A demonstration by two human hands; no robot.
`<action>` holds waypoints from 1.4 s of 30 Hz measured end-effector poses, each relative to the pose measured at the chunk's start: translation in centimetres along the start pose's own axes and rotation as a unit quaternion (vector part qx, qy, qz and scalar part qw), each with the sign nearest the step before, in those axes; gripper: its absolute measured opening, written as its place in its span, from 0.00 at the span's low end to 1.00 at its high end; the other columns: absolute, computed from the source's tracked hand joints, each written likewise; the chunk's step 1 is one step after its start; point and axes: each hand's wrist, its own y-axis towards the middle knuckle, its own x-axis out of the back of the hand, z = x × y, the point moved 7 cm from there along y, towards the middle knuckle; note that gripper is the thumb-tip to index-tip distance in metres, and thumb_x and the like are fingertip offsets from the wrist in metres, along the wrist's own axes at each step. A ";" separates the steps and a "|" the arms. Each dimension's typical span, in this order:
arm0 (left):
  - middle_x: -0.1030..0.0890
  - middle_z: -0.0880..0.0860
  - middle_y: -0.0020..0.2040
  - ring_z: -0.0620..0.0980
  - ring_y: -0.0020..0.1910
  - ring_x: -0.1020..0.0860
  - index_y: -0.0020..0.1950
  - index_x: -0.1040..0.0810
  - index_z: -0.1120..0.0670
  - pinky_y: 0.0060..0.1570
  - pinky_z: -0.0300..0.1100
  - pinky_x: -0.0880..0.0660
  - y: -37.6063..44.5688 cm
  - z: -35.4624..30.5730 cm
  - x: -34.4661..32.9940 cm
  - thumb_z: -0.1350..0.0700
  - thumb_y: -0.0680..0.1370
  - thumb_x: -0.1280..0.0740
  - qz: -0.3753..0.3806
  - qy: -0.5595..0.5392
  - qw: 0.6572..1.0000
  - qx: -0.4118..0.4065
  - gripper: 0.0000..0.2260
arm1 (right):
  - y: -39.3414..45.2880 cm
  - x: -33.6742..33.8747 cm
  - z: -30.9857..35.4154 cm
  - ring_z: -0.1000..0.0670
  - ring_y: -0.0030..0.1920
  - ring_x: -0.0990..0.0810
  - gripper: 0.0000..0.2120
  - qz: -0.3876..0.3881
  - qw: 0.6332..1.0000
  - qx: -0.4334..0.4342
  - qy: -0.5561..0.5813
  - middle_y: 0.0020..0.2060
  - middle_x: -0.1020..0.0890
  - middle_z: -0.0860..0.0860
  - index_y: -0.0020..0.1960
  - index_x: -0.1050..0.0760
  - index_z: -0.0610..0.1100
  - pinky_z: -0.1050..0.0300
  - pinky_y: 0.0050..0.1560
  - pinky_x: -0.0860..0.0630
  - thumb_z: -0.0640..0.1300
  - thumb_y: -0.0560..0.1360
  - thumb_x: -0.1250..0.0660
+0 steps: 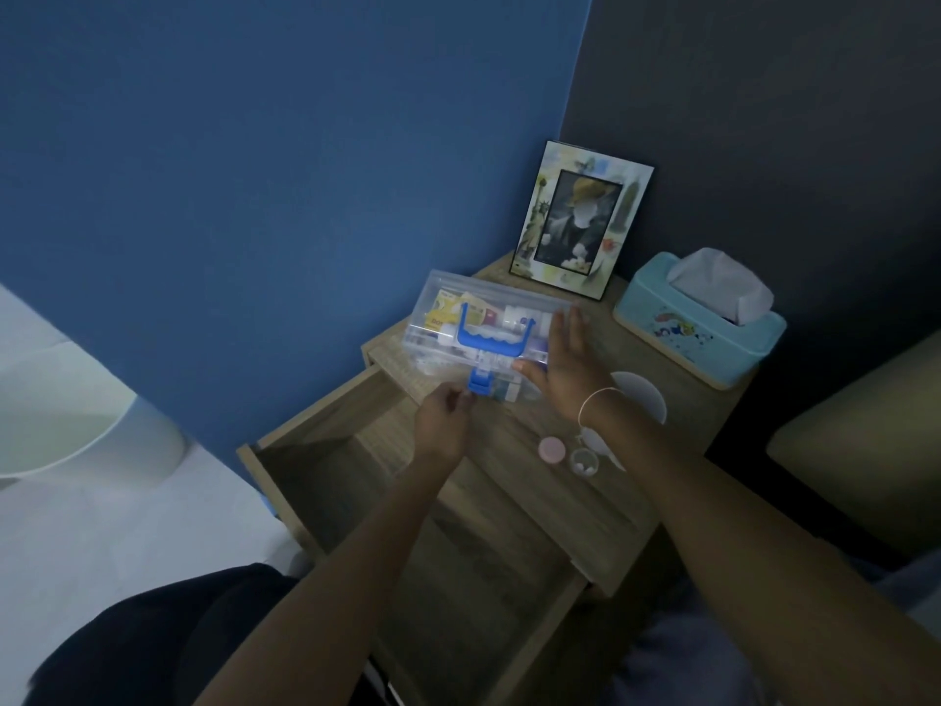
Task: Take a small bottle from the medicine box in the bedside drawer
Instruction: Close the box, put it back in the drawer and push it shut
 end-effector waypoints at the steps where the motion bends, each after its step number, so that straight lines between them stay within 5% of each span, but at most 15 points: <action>1: 0.20 0.51 0.46 0.48 0.46 0.23 0.54 0.21 0.58 0.40 0.35 0.30 0.0 -0.1 0.1 0.54 0.80 0.39 -0.004 0.010 1.000 -0.016 0.10 | 0.0 0.0 0.0 0.41 0.76 0.64 0.44 -0.002 1.000 -0.001 0.002 0.76 0.66 0.42 0.77 0.63 0.40 0.45 0.76 0.51 0.61 0.77 0.41; 13: 0.18 0.48 0.42 0.44 0.43 0.21 0.48 0.20 0.53 0.42 0.35 0.27 0.6 -1.4 1.7 0.50 0.77 0.34 0.011 0.063 0.990 -0.122 0.08 | -0.2 0.9 0.5 0.42 0.78 0.55 0.40 -0.080 0.994 0.046 -0.059 0.77 0.48 0.39 0.76 0.50 0.36 0.50 0.75 0.54 0.60 0.76 0.40; 20: 0.19 0.47 0.42 0.42 0.41 0.22 0.47 0.21 0.50 0.41 0.34 0.25 1.6 -2.2 2.1 0.45 0.74 0.32 -0.003 0.096 0.982 -0.165 0.09 | -0.4 0.4 0.8 0.45 0.78 0.58 0.38 -0.058 0.997 0.052 -0.028 0.78 0.53 0.41 0.77 0.55 0.38 0.52 0.76 0.55 0.57 0.78 0.42; 27: 0.20 0.45 0.40 0.43 0.42 0.20 0.45 0.23 0.50 0.39 0.34 0.26 2.3 -2.2 1.4 0.47 0.76 0.33 -0.048 0.031 0.992 -0.116 0.07 | -0.5 0.3 0.7 0.46 0.78 0.60 0.37 -0.053 0.997 0.049 -0.025 0.78 0.55 0.42 0.77 0.56 0.39 0.53 0.75 0.56 0.55 0.79 0.42; 34: 0.22 0.45 0.35 0.42 0.36 0.22 0.41 0.25 0.49 0.33 0.34 0.30 1.9 -1.9 1.6 0.42 0.76 0.35 -0.079 0.094 0.986 -0.112 0.12 | -1.0 0.5 0.8 0.47 0.77 0.60 0.37 -0.068 0.996 0.054 -0.008 0.78 0.55 0.43 0.77 0.56 0.40 0.52 0.75 0.56 0.56 0.79 0.42; 38: 0.21 0.54 0.45 0.50 0.44 0.23 0.45 0.22 0.56 0.43 0.44 0.25 1.1 -3.9 1.9 0.50 0.74 0.30 -0.099 0.173 0.942 -0.269 0.10 | -1.3 0.7 0.8 0.47 0.78 0.59 0.37 -0.074 0.995 0.062 -0.001 0.78 0.54 0.44 0.78 0.55 0.40 0.52 0.75 0.56 0.57 0.79 0.42; 42: 0.24 0.62 0.58 0.59 0.57 0.24 0.55 0.24 0.59 0.52 0.50 0.26 1.0 -4.5 2.1 0.47 0.69 0.25 -0.144 0.335 0.871 -0.330 0.22 | -1.3 0.7 0.8 0.47 0.78 0.59 0.37 -0.071 0.995 0.067 -0.025 0.78 0.54 0.44 0.78 0.55 0.41 0.52 0.74 0.56 0.56 0.79 0.41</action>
